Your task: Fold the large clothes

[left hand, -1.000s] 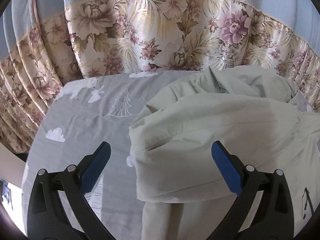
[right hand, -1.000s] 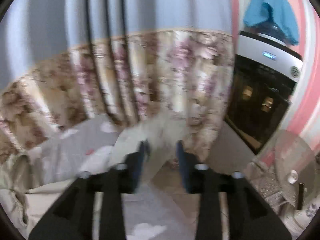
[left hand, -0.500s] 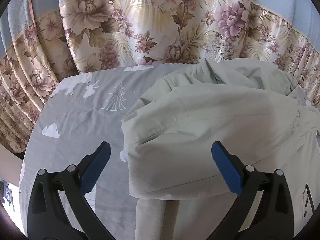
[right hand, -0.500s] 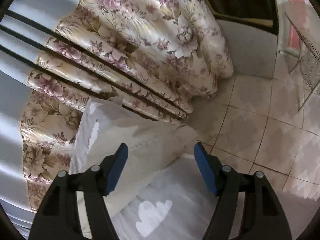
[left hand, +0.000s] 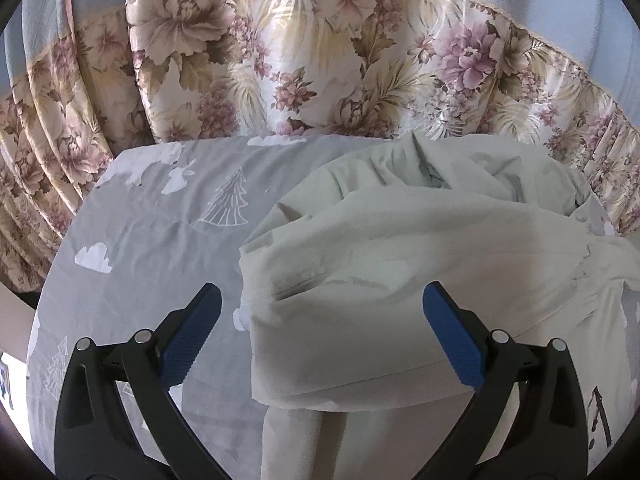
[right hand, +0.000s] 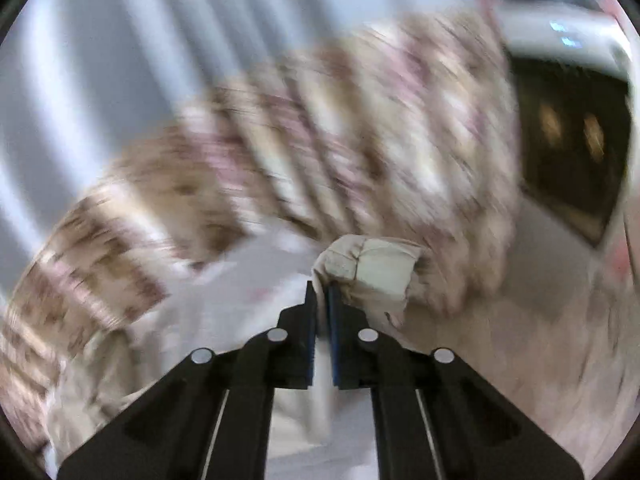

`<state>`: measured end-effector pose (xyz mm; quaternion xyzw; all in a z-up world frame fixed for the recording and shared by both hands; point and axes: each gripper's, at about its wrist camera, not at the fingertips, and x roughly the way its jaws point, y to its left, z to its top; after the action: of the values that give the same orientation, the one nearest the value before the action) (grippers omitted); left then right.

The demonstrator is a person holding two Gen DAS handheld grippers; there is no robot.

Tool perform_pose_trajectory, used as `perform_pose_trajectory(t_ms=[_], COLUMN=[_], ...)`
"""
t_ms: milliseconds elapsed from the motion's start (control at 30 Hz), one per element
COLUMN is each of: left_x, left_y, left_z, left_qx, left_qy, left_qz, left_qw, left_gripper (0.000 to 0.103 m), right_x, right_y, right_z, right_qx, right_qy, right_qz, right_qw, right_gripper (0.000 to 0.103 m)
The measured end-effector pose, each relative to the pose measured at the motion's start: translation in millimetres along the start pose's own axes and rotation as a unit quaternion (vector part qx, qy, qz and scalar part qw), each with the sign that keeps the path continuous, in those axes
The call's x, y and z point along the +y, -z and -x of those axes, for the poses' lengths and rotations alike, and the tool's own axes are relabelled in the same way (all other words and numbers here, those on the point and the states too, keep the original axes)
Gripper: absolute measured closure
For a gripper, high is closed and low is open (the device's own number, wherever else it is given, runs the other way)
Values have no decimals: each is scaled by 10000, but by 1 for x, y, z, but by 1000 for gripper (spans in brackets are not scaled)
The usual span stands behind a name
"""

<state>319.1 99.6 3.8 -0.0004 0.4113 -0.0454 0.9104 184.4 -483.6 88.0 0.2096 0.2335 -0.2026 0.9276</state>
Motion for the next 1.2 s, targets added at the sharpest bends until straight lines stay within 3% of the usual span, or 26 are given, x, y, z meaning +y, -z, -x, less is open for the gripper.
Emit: perform_pose_trajectory(t_ms=[67, 167, 300, 400, 467, 533, 567, 600, 633, 667, 700, 833, 1000, 1133, 1200], left_x=[-1, 2, 6, 11, 15, 18, 19, 19, 19, 17, 15, -12, -74, -149, -169], left_y=[-2, -2, 1, 4, 6, 7, 7, 6, 5, 4, 4, 0, -11, -23, -26], left_z=[0, 0, 6, 10, 13, 14, 13, 11, 11, 11, 13, 14, 12, 10, 10], left_qx=[7, 26, -1, -19, -28, -26, 6, 36, 64, 64, 45, 81, 162, 286, 282], left_qy=[36, 169, 236, 185, 146, 99, 60, 47, 75, 108, 139, 218, 561, 977, 1078], left_qz=[39, 187, 251, 251, 245, 210, 207, 220, 244, 255, 244, -5, -406, -881, -946], left_qw=[10000, 9997, 9994, 9995, 9996, 9997, 9998, 9997, 9997, 9996, 9996, 9997, 9975, 9909, 9893], left_gripper=[3, 3, 3, 3, 3, 3, 3, 3, 3, 3, 3, 3, 3, 3, 3], right_x=[49, 138, 247, 287, 282, 272, 264, 254, 244, 227, 215, 135, 61, 19, 13], right_y=[-5, 3, 50, 94, 100, 94, 94, 91, 86, 77, 72, 45, 43, 52, 58], right_z=[14, 26, 23, 15, 13, 5, -5, -11, -6, 4, 4, -18, -37, -50, -60], right_qx=[-52, 22, 558, 1013, 1007, 1271, 1674, 1926, 1684, 1252, 1101, 1226, 1316, 1486, 1649], right_qy=[-455, -1274, -2266, -2506, -2455, -2500, -2505, -2504, -2437, -2111, -1892, -1103, -601, -707, -803], right_qz=[472, 1218, 2014, 2363, 2335, 2351, 2337, 2253, 2272, 2396, 2406, 1866, 1372, 731, 587], right_qw=[9978, 9843, 9513, 9333, 9354, 9306, 9244, 9216, 9277, 9393, 9456, 9685, 9799, 9837, 9813], right_gripper=[100, 102, 103, 103, 102, 92, 51, 40, 41, 41, 41, 41, 41, 41, 41])
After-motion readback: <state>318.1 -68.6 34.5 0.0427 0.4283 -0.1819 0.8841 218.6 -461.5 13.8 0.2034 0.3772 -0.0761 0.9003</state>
